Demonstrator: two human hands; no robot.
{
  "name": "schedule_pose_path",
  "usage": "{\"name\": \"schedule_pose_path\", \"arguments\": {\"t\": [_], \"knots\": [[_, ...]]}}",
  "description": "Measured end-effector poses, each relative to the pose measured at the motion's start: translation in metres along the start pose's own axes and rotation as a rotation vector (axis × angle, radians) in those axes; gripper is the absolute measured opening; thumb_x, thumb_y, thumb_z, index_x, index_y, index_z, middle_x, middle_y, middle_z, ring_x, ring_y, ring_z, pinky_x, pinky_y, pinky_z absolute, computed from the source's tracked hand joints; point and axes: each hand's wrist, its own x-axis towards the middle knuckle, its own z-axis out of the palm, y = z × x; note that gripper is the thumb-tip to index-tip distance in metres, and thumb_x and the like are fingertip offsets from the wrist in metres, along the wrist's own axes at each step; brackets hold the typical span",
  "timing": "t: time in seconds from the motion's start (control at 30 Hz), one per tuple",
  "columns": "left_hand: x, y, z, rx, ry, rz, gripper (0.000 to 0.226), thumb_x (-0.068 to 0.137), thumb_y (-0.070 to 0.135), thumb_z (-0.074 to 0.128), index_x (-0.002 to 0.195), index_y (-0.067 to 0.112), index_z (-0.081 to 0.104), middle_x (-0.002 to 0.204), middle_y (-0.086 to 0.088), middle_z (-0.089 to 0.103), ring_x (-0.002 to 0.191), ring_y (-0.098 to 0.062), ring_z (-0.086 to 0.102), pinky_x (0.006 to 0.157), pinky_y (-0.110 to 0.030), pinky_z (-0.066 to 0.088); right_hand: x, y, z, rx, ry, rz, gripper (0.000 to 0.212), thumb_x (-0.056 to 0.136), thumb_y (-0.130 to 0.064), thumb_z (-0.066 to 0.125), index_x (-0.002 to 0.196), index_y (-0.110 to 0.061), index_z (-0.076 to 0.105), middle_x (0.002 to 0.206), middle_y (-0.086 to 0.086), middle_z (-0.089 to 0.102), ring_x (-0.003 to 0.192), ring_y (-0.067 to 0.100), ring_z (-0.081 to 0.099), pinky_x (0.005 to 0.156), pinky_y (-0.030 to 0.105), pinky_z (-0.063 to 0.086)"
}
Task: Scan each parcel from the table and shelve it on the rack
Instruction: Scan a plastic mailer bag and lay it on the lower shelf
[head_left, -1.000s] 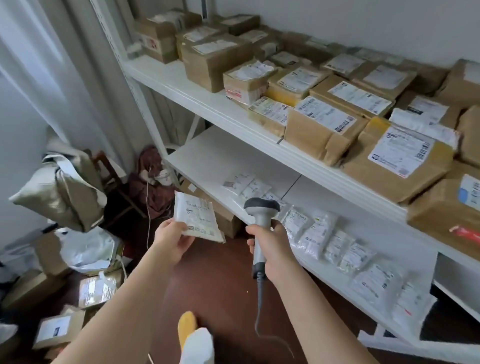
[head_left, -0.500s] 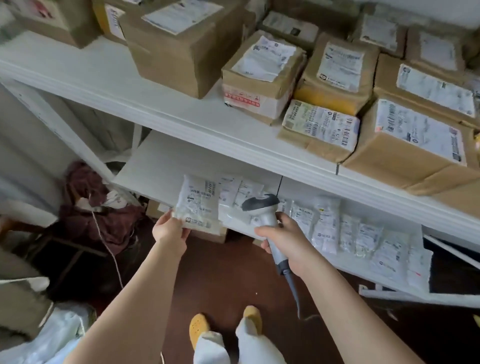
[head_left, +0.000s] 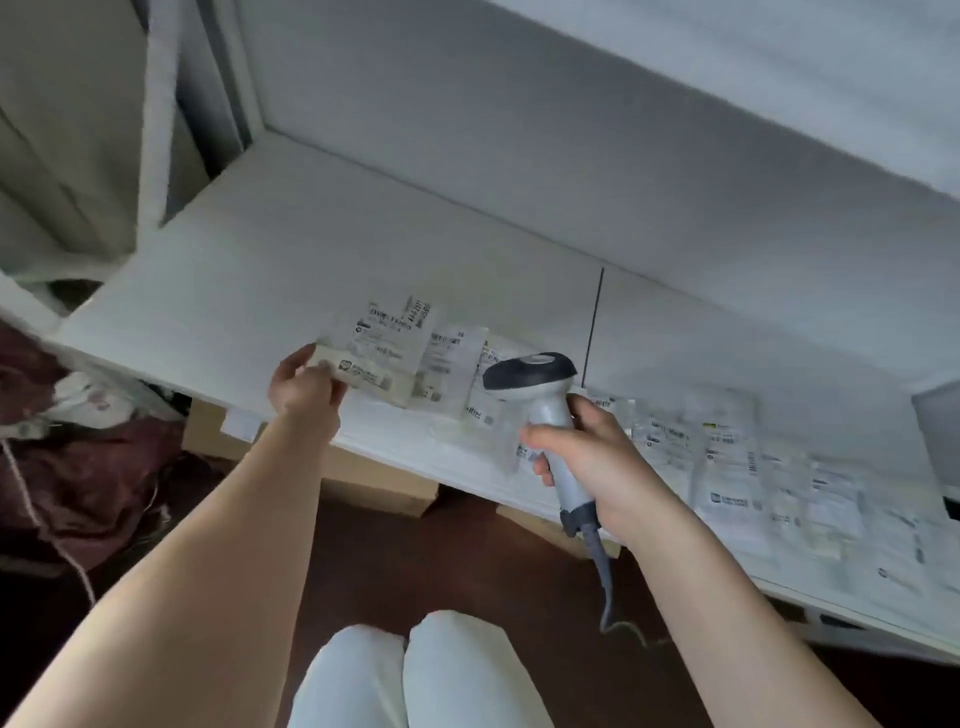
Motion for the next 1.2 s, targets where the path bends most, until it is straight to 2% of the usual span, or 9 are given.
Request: {"name": "schedule_pose_path", "arguments": {"t": [0.07,0.13,0.2,0.27,0.37,0.5,0.67,0.87,1.2], "knots": [[0.027,-0.01,0.0,0.119,-0.046,-0.001,0.036,0.098,-0.003,0.046,0.126,0.015,0.059,0.135,-0.012,0.057,0.081,-0.009,0.063,0.065,-0.016,0.055,0.011,0.011,0.001,0.016,0.014,0.004,0.023,0.085,-0.009,0.071,0.106,-0.011,0.062,0.082,0.007,0.066,0.056,0.013,0.058,0.058,0.029,0.046],[0.04,-0.016,0.002,0.25,-0.105,-0.001,0.045,0.097,-0.002,0.047,0.14,0.01,0.047,0.142,-0.016,0.051,0.102,-0.021,0.063,0.086,-0.024,0.053,0.018,0.017,-0.001,0.031,0.026,0.008,0.026,0.085,-0.008,0.072,0.109,-0.011,0.062,0.082,0.008,0.066,0.055,0.013,0.058,0.058,0.029,0.047],[0.038,-0.017,0.003,0.429,-0.041,0.015,0.055,0.094,0.01,0.058,0.145,0.021,0.042,0.146,-0.013,0.046,0.123,-0.03,0.054,0.099,-0.034,0.046,0.016,0.017,-0.006,0.051,0.047,0.021,0.025,0.085,-0.007,0.071,0.108,-0.011,0.062,0.078,0.006,0.064,0.054,0.011,0.057,0.054,0.026,0.047],[0.03,-0.012,0.002,0.582,0.1,0.013,0.057,0.09,0.025,0.065,0.142,0.029,0.044,0.147,-0.007,0.043,0.121,-0.03,0.051,0.092,-0.033,0.044,0.008,0.011,-0.011,0.084,0.065,0.036,0.023,0.086,-0.005,0.07,0.107,-0.01,0.062,0.072,0.005,0.062,0.052,0.01,0.055,0.049,0.021,0.045],[0.0,0.0,0.006,0.623,0.122,-0.018,0.03,0.09,0.019,0.058,0.12,0.015,0.06,0.135,-0.008,0.053,0.099,-0.025,0.052,0.091,-0.035,0.048,-0.016,-0.004,-0.022,0.134,0.075,0.063,0.023,0.085,-0.004,0.07,0.106,-0.006,0.061,0.071,0.004,0.061,0.054,0.013,0.054,0.049,0.021,0.045],[-0.08,0.014,0.021,0.594,0.013,-0.077,0.014,0.096,0.003,0.051,0.106,0.007,0.06,0.101,-0.01,0.058,0.079,-0.018,0.051,0.089,-0.031,0.054,-0.053,-0.025,-0.043,0.145,0.087,0.119,0.025,0.084,-0.007,0.072,0.107,-0.01,0.061,0.082,0.008,0.064,0.056,0.013,0.057,0.055,0.025,0.048],[-0.184,0.02,0.048,0.665,-0.197,-0.235,0.014,0.099,0.006,0.05,0.11,0.006,0.059,0.09,-0.007,0.064,0.077,-0.021,0.062,0.074,-0.03,0.054,-0.115,-0.042,-0.075,0.206,0.11,0.178,0.027,0.085,-0.006,0.072,0.108,-0.011,0.059,0.082,0.006,0.062,0.056,0.012,0.059,0.061,0.026,0.053],[-0.301,-0.002,0.072,0.846,-0.374,-0.272,0.019,0.101,0.006,0.045,0.114,0.007,0.06,0.088,-0.006,0.063,0.073,-0.019,0.06,0.069,-0.026,0.051,-0.202,-0.043,-0.126,0.35,0.227,0.204,0.031,0.084,-0.004,0.072,0.111,-0.006,0.057,0.079,0.011,0.062,0.048,0.012,0.056,0.049,0.024,0.047],[-0.512,-0.085,0.095,1.221,-0.743,-0.293,0.022,0.095,0.009,0.056,0.115,0.003,0.061,0.089,-0.009,0.064,0.07,-0.022,0.059,0.06,-0.027,0.044,-0.386,-0.013,-0.241,0.669,0.544,0.164,0.025,0.085,-0.005,0.072,0.107,-0.005,0.059,0.076,0.009,0.061,0.05,0.013,0.056,0.052,0.026,0.049]]}}
